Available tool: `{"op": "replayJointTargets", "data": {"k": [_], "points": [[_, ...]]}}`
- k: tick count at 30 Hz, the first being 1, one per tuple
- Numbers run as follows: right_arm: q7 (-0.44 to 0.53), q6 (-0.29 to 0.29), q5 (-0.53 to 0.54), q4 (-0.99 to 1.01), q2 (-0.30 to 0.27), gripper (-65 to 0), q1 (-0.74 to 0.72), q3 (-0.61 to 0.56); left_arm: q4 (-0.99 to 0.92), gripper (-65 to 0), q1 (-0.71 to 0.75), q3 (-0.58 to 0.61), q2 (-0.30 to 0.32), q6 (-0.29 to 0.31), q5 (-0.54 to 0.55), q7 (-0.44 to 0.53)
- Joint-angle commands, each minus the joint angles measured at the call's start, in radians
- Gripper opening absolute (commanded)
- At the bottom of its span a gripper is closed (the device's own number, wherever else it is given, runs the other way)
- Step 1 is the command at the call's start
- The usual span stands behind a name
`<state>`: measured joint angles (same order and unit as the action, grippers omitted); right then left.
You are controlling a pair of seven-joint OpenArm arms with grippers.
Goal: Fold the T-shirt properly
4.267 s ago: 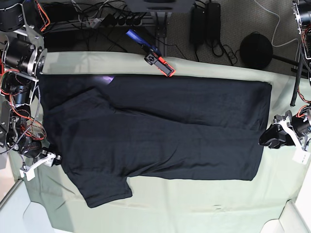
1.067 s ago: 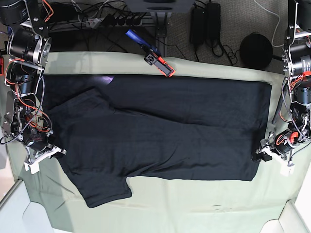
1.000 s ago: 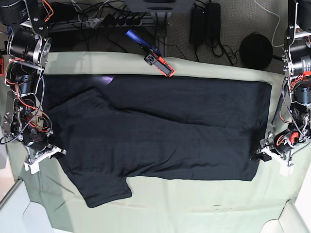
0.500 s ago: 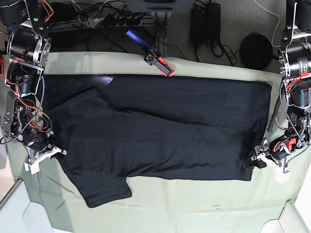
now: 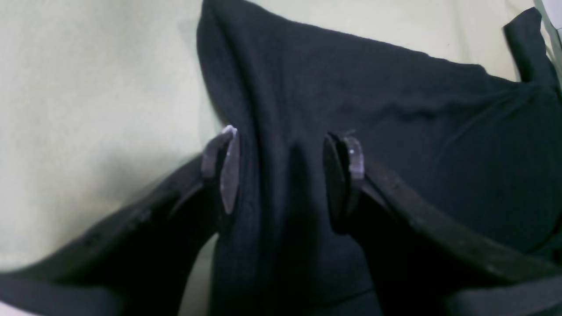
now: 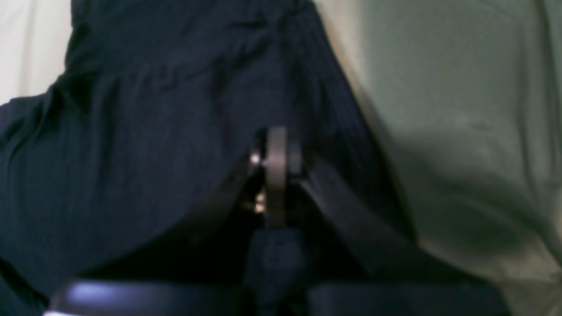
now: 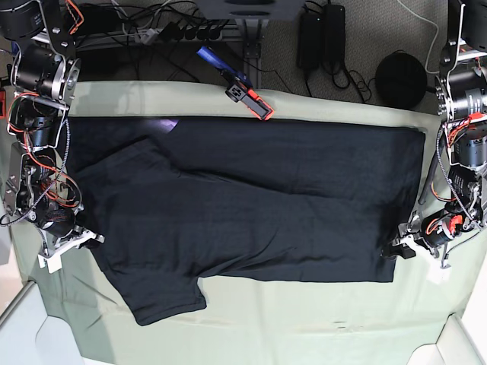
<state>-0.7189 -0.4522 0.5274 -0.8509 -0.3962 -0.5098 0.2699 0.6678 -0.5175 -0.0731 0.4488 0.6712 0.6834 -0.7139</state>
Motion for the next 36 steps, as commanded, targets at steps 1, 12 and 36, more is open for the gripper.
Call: {"op": "replayJointTargets", "data": {"k": [1,12,36], "points": [[0.015,-0.069,0.015,-0.019,-0.016,-65.0,-0.03,0.003,0.018,-32.4,-0.023,-0.004,0.015,0.027,-0.005,0.024],[0.016,-0.069,0.015,-0.019,-0.016,-65.0,-0.03,0.003,0.018,-59.9,-0.013,-0.004,0.014,0.018,-0.022,0.061],[0.008,-0.068,0.006,-0.112,-0.058,-65.0,-0.032,0.055,0.021,-65.0,-0.014,-0.004,0.028,0.027,0.204,-0.168]]}}
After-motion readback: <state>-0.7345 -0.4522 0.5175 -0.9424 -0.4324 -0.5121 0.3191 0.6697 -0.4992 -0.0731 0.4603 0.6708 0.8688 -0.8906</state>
